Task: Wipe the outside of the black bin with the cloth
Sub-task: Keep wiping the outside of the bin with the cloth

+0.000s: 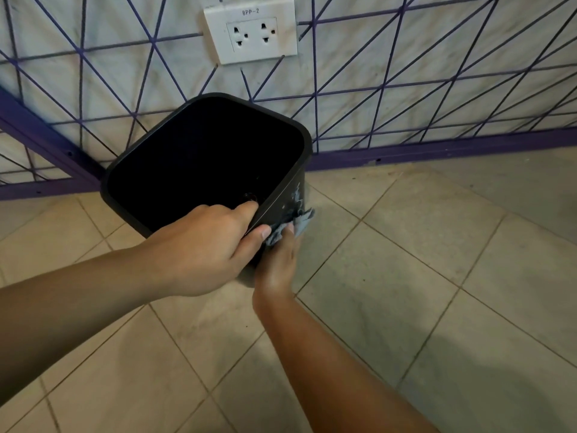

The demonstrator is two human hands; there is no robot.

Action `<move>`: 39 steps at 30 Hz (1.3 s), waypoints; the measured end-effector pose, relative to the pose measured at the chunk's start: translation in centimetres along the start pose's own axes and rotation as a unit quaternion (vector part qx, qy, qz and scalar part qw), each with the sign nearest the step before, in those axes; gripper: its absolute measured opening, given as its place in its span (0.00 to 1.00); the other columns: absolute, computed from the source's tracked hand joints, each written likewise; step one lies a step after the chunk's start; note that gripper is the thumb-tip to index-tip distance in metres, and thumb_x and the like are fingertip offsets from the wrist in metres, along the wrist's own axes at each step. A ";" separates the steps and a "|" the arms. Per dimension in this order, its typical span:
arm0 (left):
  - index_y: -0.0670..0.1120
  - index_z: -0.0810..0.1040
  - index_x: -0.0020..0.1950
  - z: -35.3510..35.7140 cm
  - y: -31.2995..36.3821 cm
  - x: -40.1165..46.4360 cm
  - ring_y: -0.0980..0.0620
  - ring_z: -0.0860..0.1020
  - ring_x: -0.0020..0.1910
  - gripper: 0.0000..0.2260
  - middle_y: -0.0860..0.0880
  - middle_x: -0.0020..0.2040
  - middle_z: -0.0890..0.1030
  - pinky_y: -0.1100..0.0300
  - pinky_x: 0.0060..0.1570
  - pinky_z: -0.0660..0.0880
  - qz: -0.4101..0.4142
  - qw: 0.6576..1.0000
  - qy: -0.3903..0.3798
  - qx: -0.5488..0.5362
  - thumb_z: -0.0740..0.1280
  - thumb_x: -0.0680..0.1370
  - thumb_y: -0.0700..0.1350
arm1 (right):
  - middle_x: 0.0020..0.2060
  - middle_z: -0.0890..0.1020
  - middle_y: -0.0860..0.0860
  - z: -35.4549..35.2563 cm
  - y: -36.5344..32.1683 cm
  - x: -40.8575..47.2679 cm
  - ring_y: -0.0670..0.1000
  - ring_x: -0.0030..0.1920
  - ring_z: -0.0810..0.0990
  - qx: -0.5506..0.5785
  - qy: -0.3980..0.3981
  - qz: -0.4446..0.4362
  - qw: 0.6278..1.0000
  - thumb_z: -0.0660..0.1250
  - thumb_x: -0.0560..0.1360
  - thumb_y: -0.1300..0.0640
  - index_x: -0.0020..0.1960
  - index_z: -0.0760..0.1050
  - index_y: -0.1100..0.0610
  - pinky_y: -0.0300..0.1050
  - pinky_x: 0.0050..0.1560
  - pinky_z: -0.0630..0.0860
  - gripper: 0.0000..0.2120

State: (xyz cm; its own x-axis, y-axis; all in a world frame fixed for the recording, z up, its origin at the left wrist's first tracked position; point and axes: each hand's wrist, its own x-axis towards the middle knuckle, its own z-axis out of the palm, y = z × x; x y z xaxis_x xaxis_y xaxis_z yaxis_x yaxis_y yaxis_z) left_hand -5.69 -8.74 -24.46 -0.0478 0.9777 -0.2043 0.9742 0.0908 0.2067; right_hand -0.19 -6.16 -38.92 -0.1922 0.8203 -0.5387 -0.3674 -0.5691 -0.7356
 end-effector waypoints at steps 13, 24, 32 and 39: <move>0.55 0.65 0.41 0.0 -0.4 0.3 0.57 0.74 0.30 0.13 0.53 0.30 0.72 0.65 0.29 0.64 0.011 1.000 0.013 -0.019 0.51 0.82 0.58 | 0.80 0.76 0.58 -0.7 0.1 4.1 0.61 0.79 0.76 0.028 0.008 0.075 0.997 0.51 0.89 0.34 0.87 0.66 0.53 0.62 0.82 0.72 0.34; 0.57 0.62 0.40 0.1 -0.4 0.4 0.56 0.72 0.30 0.13 0.53 0.32 0.72 0.65 0.31 0.65 0.014 1.000 0.017 -0.017 0.48 0.81 0.60 | 0.81 0.76 0.56 -0.9 1.4 4.6 0.57 0.80 0.75 0.022 0.002 0.030 0.999 0.55 0.76 0.28 0.87 0.66 0.51 0.62 0.84 0.70 0.45; 0.56 0.62 0.40 0.2 -0.5 0.5 0.56 0.73 0.29 0.14 0.53 0.32 0.73 0.64 0.30 0.67 0.013 1.000 0.028 0.001 0.48 0.82 0.60 | 0.86 0.68 0.57 -1.2 1.8 3.5 0.56 0.85 0.69 -0.012 -0.033 -0.023 0.999 0.54 0.73 0.25 0.91 0.55 0.52 0.62 0.87 0.66 0.53; 0.54 0.66 0.46 0.3 -0.4 0.6 0.55 0.75 0.31 0.16 0.53 0.33 0.75 0.61 0.34 0.74 0.004 0.999 0.030 0.028 0.45 0.81 0.60 | 0.89 0.61 0.53 -1.6 2.9 1.1 0.54 0.89 0.62 -0.027 -0.088 -0.033 0.995 0.55 0.73 0.25 0.92 0.48 0.50 0.62 0.89 0.62 0.54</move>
State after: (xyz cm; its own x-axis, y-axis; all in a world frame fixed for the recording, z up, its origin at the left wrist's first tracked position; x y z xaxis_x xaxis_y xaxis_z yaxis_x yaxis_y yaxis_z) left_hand -6.00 -8.24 -24.93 -0.0525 0.9881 -0.1445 0.9853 0.0747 0.1534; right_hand -0.01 -7.00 -42.24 -0.3270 0.8504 -0.4121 -0.3362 -0.5122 -0.7903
